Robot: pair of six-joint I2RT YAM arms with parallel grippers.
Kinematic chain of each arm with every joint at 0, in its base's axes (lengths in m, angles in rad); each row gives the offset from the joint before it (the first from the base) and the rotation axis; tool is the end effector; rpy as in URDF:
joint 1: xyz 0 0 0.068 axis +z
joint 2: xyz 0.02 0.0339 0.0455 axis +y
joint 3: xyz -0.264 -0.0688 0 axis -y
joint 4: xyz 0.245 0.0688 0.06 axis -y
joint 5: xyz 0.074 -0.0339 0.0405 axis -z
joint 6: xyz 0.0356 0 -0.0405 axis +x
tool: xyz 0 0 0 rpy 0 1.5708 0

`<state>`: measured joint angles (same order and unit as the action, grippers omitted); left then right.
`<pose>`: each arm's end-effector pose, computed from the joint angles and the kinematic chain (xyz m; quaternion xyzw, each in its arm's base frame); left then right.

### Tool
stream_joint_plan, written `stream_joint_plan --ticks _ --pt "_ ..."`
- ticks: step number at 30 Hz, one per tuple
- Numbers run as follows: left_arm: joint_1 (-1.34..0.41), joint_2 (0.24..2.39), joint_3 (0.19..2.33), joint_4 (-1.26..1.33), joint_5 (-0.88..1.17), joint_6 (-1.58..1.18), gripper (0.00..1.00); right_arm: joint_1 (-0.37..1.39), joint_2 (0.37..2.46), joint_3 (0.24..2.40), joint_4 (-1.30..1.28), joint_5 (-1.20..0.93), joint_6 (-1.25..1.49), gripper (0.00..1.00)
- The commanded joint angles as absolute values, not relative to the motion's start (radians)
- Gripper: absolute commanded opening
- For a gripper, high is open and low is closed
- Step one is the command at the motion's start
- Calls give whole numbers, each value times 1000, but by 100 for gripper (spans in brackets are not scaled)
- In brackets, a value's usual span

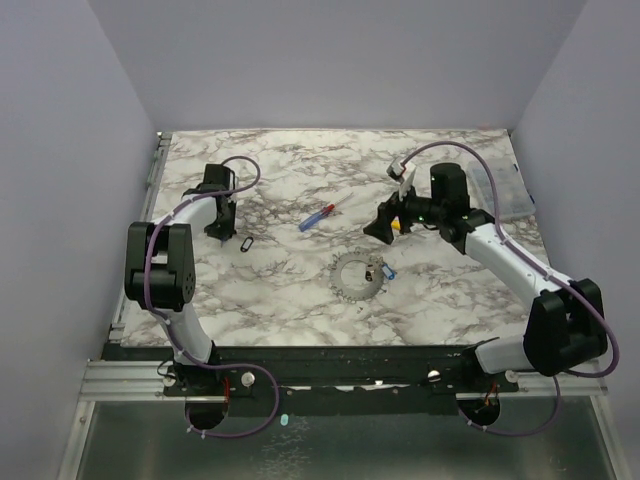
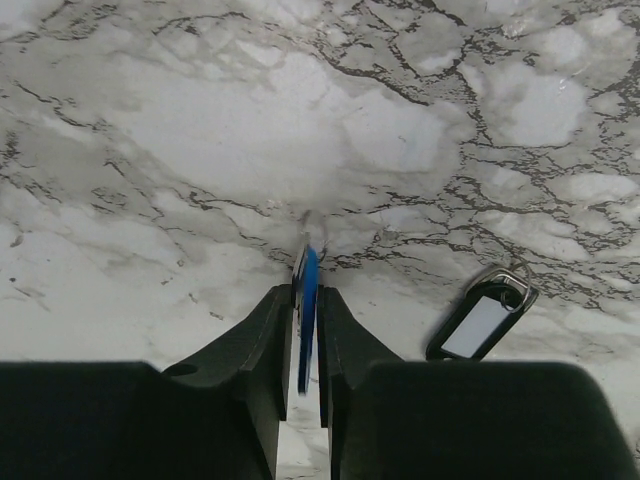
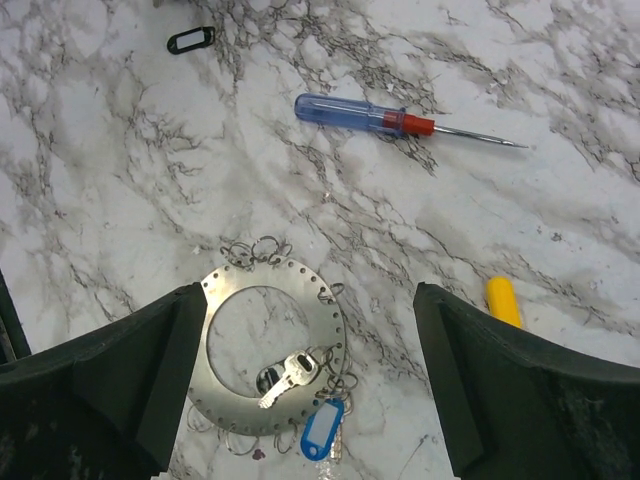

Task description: Remove the keys from the keyring

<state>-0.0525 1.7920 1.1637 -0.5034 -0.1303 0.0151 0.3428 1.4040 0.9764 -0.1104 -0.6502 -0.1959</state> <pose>0.3576 -0.0142 0.1767 0.0187 0.9738 0.0595 0.2185 0.2865 0.1251 0.2744 -0.3713 0.7524 0.3113 0.4462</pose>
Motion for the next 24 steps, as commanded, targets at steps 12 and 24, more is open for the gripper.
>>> stream_joint_plan --ticks 12,24 --pt "-80 1799 1171 -537 -44 -5 33 284 1318 925 -141 -662 -206 97" --pt "-165 1794 1177 -550 -22 44 53 276 1302 922 -143 -665 -210 98"
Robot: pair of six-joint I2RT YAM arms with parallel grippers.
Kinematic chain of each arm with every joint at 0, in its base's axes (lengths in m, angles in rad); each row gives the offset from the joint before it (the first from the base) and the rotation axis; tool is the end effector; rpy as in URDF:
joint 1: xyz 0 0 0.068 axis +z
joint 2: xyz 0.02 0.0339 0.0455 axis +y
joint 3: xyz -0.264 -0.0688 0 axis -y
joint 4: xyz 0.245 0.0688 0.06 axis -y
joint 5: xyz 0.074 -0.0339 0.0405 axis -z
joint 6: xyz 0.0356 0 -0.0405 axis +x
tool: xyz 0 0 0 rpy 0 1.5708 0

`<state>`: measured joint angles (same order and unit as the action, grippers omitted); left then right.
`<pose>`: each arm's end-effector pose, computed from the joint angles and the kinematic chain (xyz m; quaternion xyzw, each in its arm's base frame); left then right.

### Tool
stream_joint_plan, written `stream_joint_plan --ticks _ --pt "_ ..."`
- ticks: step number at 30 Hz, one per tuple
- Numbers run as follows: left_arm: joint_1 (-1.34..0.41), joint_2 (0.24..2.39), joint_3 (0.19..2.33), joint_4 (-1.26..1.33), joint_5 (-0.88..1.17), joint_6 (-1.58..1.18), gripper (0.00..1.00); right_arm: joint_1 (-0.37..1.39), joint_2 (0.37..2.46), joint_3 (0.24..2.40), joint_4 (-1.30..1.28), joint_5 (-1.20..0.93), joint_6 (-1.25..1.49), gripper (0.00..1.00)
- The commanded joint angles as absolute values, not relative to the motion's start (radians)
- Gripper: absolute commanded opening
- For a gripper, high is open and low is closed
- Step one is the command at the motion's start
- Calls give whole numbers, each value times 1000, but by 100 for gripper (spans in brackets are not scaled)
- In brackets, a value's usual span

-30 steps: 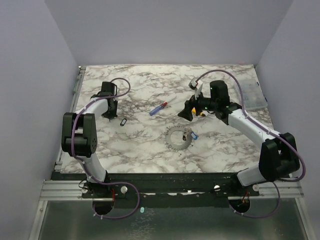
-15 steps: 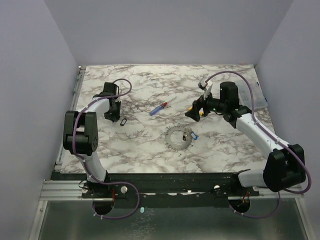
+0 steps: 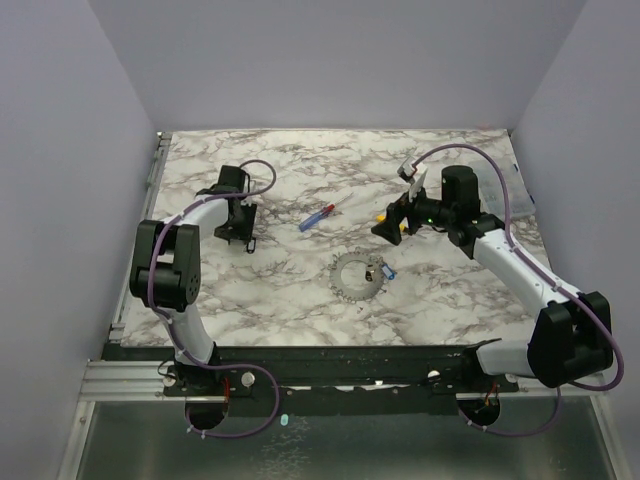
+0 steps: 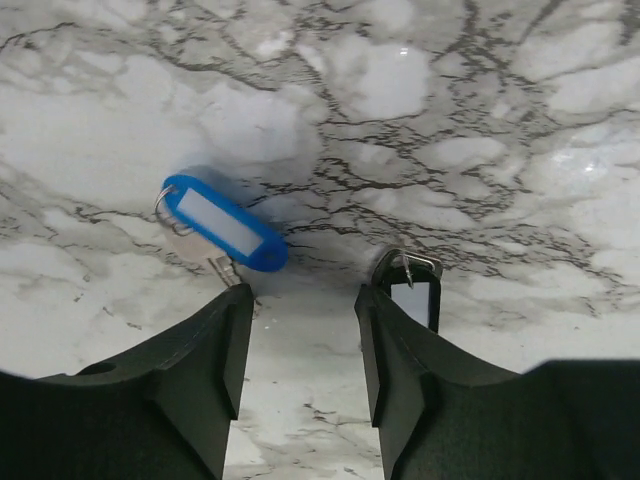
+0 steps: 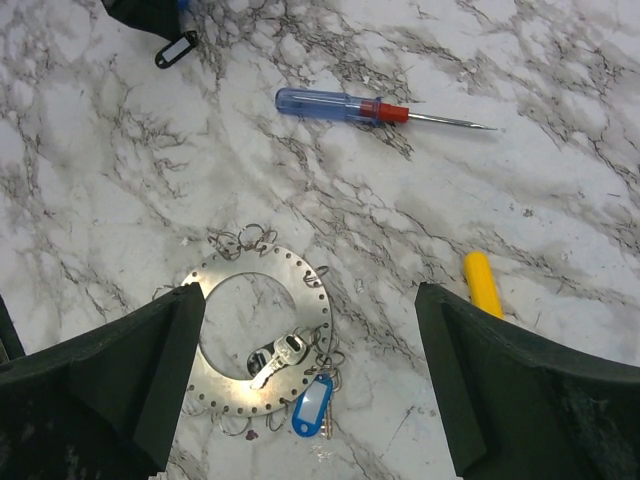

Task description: Remove the keys from the keyring

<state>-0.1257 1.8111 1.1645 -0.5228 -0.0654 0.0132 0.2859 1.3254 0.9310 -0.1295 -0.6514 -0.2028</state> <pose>0.3548 -0.0425 0.1694 0.0615 0.9775 0.0208 0.2007 0.2757 0.1035 0.2797 -0.3537 0.7575 0.2966 0.4617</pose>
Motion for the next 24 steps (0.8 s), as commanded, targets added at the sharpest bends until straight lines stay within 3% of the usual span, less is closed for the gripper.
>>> stream_joint_plan --ticks 1,7,17,20,24 --pt "-165 1777 1181 -553 -14 44 54 275 1302 920 -143 -666 -210 98" --pt "-164 1677 1172 -523 28 54 54 273 1309 917 -138 -675 -206 98" --pt "-164 1675 1144 -489 99 55 42 273 1311 913 -136 -680 -202 98" --pt "-164 1665 1144 -489 127 73 45 272 1306 911 -139 -676 -204 98" --pt "-163 1637 1150 -496 160 94 56 243 1320 929 -166 -718 -188 100"
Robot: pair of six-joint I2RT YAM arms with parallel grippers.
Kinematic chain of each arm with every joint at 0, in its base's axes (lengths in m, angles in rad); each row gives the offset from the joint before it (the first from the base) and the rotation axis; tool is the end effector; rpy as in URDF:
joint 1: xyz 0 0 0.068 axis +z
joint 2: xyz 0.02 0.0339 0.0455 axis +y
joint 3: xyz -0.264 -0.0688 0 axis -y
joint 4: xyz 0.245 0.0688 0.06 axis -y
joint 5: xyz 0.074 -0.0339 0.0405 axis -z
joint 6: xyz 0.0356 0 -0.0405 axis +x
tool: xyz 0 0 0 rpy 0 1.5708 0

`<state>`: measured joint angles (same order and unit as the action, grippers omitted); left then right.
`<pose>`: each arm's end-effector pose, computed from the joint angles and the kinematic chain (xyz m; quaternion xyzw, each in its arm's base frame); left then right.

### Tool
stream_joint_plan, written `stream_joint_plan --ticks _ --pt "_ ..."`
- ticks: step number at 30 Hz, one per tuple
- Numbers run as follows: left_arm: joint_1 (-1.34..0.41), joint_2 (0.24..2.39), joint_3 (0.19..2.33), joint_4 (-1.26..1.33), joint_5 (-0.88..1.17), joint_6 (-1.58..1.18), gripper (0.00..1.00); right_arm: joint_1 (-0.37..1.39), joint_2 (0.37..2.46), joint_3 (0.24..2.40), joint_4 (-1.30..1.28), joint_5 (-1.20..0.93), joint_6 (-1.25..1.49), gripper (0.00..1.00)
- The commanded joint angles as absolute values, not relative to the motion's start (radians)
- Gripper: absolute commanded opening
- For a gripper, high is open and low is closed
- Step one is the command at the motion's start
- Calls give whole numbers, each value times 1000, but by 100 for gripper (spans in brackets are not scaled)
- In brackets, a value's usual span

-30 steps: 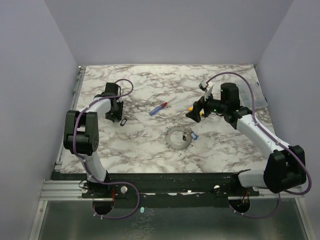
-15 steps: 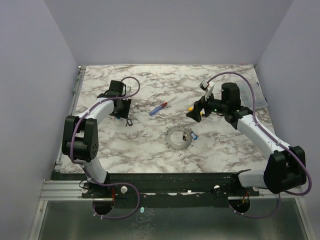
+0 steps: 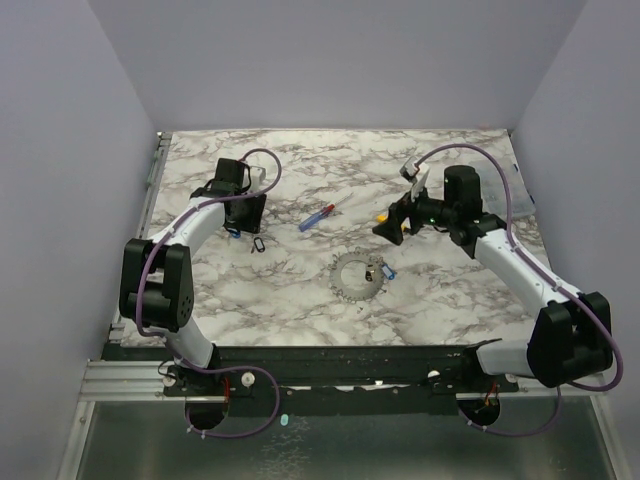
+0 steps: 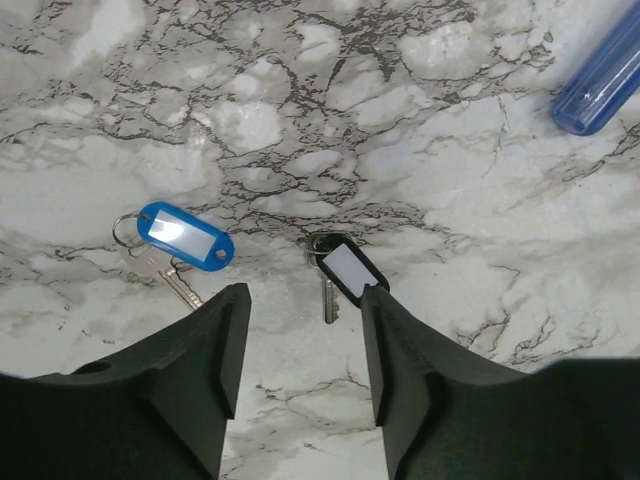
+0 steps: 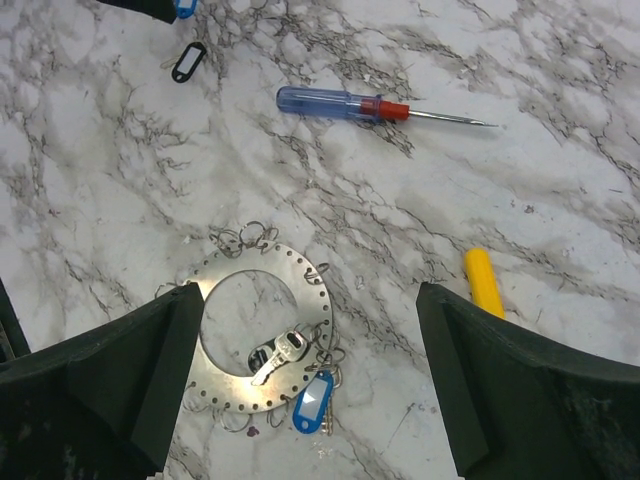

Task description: Remove the keys from the keyring

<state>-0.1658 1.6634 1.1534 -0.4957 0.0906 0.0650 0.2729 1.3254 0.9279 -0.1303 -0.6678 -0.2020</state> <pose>0.3409 -0.0603 0.2167 0.1230 0.9515 -0.0575 0.2760 0.2763 0.1002 0.2787 -0.3514 0.7578 0.3007 0.4603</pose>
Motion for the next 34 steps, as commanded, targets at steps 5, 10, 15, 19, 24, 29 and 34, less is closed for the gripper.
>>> stream_joint_plan --ticks 5,10,15,19,24,29,34 --pt "-138 1606 1223 -521 181 134 98 144 1354 957 -172 -784 -140 100" --pt "-71 1625 1354 -565 188 176 99 36 1363 981 -168 -812 -110 100" --pt "59 1688 1504 -609 258 186 99 -109 1394 1025 -179 -826 -82 100" --pt "117 1713 1561 -609 245 189 99 -188 1423 1049 -181 -761 -78 100" --pt "162 1719 1545 -585 232 170 99 -226 1447 1033 -184 -690 -109 100" --pt "169 1688 1448 -518 229 152 99 -232 1467 970 -136 -698 -79 100" --pt "170 1678 1418 -502 217 145 99 -232 1465 963 -123 -700 -81 100"
